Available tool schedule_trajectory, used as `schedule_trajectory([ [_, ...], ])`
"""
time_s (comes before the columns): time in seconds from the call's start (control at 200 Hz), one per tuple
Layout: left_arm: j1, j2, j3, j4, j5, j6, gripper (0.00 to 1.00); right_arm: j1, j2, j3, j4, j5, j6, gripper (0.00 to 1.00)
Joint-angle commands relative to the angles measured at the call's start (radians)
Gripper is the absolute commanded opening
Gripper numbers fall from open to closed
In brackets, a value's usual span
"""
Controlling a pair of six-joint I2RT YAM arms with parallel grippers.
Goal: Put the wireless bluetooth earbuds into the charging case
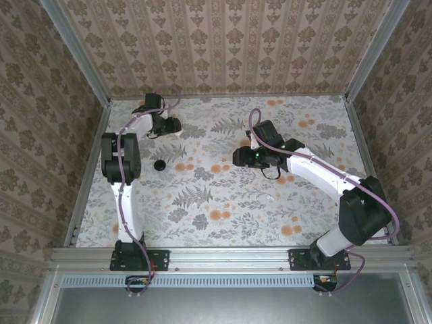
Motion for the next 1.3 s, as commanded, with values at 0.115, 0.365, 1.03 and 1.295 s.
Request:
schedule_trajectory([
  [0.115,-0.030,0.049,0.062,-0.093,-0.032,0.026,0.52,-0.005,-0.020,-0.009,-0.013,0.022,-0.017,0.56],
  [0.365,-0.065,0.027,-0.011,-0.082,-0.016,0.041,0.45,-0.005,-0.023,-0.006,-0.008,0.014,-0.011,0.56],
  [1.03,-0.269,-0.282,-0.530,0.172,0.060,-0.095,0.38,-0.004,-0.120,-0.096,0.004,0.013,0.049,0.56],
  [1.295,-0.369,-0.509,-0.707,0.186,-0.002,-0.120,0.45,0.020,-0.053,-0.059,-0.022,0.037,0.055,0.56],
])
